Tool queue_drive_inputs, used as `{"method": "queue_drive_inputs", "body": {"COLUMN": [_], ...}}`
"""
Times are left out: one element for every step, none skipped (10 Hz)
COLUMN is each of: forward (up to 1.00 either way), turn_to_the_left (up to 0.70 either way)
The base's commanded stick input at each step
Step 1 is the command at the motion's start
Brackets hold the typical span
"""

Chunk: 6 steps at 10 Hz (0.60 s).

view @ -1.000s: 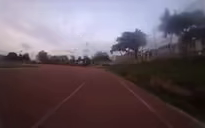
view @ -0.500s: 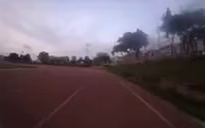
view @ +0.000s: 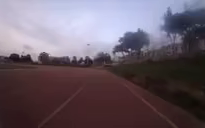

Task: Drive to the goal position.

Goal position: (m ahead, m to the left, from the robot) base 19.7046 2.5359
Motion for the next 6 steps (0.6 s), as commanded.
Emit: {"method": "queue_drive_inputs", "body": {"forward": [0.70,0.70,0.70,0.70,0.70,0.70], "turn_to_the_left": [0.00,0.00,0.00,0.00,0.00,0.00]}}
